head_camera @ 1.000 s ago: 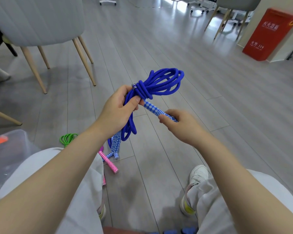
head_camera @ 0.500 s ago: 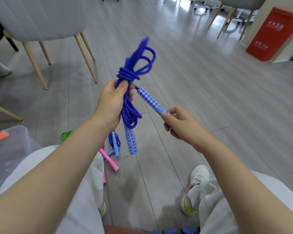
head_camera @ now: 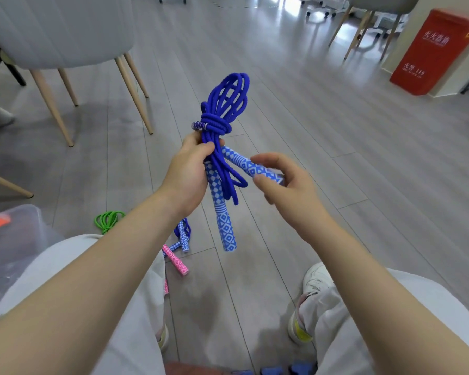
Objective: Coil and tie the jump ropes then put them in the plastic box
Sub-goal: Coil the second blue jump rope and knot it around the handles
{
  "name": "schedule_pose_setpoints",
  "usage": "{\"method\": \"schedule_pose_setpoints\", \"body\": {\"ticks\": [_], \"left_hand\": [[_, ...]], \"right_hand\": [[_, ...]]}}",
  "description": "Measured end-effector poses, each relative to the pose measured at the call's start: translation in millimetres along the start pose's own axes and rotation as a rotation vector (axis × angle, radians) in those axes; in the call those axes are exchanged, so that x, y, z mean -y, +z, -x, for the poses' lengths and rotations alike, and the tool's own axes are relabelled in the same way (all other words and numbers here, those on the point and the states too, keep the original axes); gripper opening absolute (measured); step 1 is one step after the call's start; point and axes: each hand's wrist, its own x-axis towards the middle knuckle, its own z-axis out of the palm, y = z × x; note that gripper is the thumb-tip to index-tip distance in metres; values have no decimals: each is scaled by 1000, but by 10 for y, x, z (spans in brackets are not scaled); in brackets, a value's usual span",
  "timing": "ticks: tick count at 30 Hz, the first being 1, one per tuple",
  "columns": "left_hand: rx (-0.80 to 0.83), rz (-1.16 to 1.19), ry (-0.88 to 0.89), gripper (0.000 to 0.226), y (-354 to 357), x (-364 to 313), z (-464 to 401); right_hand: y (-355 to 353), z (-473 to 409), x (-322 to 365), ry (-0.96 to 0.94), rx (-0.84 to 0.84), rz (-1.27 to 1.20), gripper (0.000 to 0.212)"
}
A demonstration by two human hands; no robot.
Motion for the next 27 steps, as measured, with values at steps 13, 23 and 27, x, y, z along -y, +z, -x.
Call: {"method": "schedule_pose_setpoints", "body": {"ticks": [13,23,27], "left_hand": [[-81,-254,139,32,-55,-20,20],[36,-531,170,37,29,3,165],[79,-507,137,40,42,-5,176]], "right_hand": [[41,-36,35,144,14,-351,15],[30,-86,-68,329,135,-20,21],[-51,-129,-106,193,51,215,21]]}}
